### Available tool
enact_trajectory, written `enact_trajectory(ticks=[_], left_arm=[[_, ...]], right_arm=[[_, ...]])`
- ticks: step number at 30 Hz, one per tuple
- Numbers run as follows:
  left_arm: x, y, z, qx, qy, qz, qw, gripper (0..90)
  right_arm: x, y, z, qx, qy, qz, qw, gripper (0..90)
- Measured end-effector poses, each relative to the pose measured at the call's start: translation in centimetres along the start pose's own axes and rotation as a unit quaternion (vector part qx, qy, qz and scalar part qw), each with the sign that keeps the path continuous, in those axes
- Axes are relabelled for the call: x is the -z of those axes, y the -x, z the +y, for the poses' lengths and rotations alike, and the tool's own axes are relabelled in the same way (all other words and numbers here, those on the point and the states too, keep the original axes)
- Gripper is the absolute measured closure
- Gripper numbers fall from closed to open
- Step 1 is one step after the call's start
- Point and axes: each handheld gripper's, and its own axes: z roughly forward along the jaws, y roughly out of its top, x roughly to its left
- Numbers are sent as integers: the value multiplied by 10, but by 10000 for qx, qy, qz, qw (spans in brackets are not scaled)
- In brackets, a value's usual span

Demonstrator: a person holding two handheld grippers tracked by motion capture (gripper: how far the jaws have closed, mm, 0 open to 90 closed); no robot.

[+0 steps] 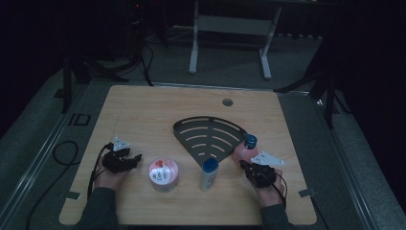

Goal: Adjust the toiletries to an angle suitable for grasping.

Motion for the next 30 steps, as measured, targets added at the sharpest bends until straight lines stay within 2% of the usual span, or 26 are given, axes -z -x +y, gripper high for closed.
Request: enact_trajectory(ticks=[2, 5, 11, 18, 24, 30], left_arm=[[0, 0, 0, 0, -1, 0, 10000, 428], [0, 0, 0, 1, 3, -1, 10000, 428], [0, 0, 0, 3, 1, 4, 10000, 428], [0, 0, 0, 5, 5, 5, 10000, 427], [0, 0, 0, 4, 2, 6, 10000, 428], [0, 0, 0, -1, -1, 1, 10000, 428]], right_arm=[[2, -2, 0, 2, -4, -36, 10000, 897], [11, -10, -1, 50, 83, 37, 9999, 896], [31, -42, -4, 339, 271, 307, 9986, 880], [47, -77, -6, 483, 513, 735, 9948, 875], [40, -106, -4, 769, 527, 1062, 9900, 880], [23, -122, -5, 789, 483, 1230, 9881, 889]])
